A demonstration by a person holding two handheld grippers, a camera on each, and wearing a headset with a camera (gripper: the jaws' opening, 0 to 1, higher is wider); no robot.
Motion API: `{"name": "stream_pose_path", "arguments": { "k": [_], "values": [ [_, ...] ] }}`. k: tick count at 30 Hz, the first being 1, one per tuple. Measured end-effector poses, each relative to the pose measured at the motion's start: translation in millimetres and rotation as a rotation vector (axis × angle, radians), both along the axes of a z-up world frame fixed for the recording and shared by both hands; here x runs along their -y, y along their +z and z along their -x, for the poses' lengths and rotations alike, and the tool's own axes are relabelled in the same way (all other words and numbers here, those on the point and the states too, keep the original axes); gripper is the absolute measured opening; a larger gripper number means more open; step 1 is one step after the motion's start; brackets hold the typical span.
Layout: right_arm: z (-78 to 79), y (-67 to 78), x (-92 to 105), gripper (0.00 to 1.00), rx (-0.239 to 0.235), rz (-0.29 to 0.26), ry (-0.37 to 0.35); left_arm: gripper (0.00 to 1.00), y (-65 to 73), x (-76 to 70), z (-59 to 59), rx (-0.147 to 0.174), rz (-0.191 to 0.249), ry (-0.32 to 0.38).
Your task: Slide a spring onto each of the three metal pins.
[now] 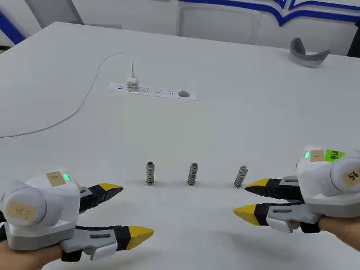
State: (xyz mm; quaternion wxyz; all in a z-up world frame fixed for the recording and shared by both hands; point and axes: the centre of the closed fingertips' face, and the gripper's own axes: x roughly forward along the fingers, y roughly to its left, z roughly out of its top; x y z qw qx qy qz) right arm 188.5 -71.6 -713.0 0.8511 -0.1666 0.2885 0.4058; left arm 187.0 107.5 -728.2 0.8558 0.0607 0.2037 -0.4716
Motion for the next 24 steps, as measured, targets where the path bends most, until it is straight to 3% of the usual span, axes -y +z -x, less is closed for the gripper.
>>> {"name": "stream_pose_path", "arguments": {
  "k": [13,24],
  "values": [
    [1.1,-11.1,24.1,0.43,0.025,-0.010,0.000,0.66,-2.1,-2.0,-0.5,-0.003,0.001,0.004],
    [1.4,-12.2,30.4,0.53,0.031,-0.040,-0.016,0.67,-5.0,-3.7,-0.9,-0.011,0.001,0.012]
  ]
}}
